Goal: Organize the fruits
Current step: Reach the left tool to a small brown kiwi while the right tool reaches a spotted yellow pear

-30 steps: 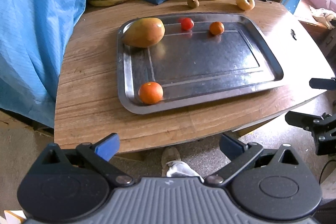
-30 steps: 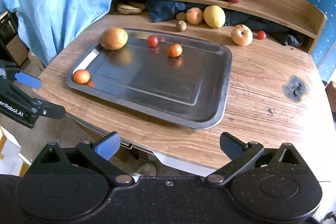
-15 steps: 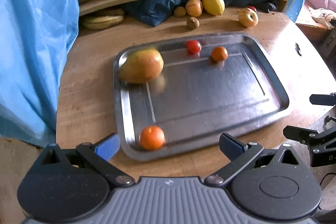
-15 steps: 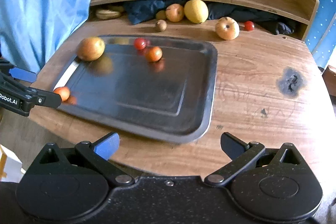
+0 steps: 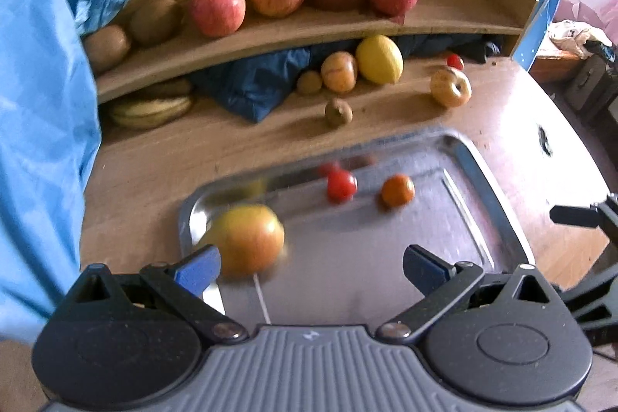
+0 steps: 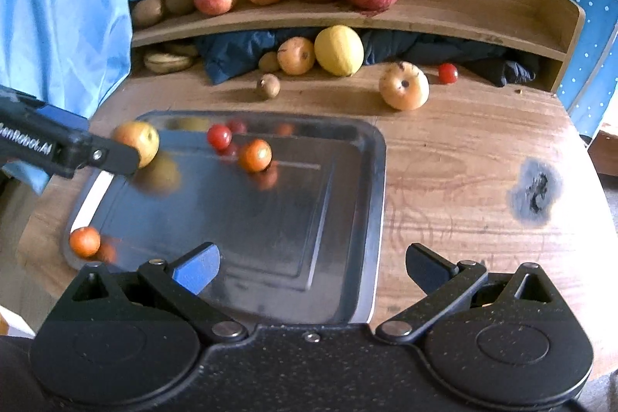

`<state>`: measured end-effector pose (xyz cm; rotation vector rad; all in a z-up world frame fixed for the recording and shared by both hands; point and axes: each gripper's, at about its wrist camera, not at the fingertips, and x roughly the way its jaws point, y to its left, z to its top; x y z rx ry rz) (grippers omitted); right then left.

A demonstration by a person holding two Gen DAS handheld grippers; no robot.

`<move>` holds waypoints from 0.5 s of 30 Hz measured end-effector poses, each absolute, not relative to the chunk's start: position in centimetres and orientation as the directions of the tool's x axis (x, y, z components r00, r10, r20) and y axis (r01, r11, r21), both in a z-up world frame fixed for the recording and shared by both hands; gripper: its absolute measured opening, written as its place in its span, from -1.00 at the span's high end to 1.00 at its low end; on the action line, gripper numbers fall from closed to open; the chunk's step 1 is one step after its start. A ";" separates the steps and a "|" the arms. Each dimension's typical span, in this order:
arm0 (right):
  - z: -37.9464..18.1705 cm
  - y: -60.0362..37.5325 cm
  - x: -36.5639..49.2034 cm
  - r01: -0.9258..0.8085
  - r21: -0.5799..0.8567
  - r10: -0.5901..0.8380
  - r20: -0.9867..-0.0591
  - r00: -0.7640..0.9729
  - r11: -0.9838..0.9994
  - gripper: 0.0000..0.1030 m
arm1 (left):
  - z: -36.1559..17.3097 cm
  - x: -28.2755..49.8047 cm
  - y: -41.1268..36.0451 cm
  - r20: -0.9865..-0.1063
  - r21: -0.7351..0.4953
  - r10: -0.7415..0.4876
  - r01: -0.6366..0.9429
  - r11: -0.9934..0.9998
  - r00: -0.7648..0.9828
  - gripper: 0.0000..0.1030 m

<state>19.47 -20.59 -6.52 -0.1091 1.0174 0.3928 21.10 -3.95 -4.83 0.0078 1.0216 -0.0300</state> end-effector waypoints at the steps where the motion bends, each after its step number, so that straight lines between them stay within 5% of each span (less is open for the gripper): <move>1: -6.5 -20.5 19.7 -0.363 0.090 0.266 -0.842 0.470 0.927 -0.99 | -4.8 21.8 -3.8 -0.852 -0.010 -0.024 0.030 1.000 0.523 -0.99; 15: -6.6 -19.2 23.2 -0.293 -0.020 0.161 -0.798 0.580 0.956 -0.99 | -6.0 29.9 -3.7 -0.842 -0.024 -0.054 0.063 0.998 0.536 -0.99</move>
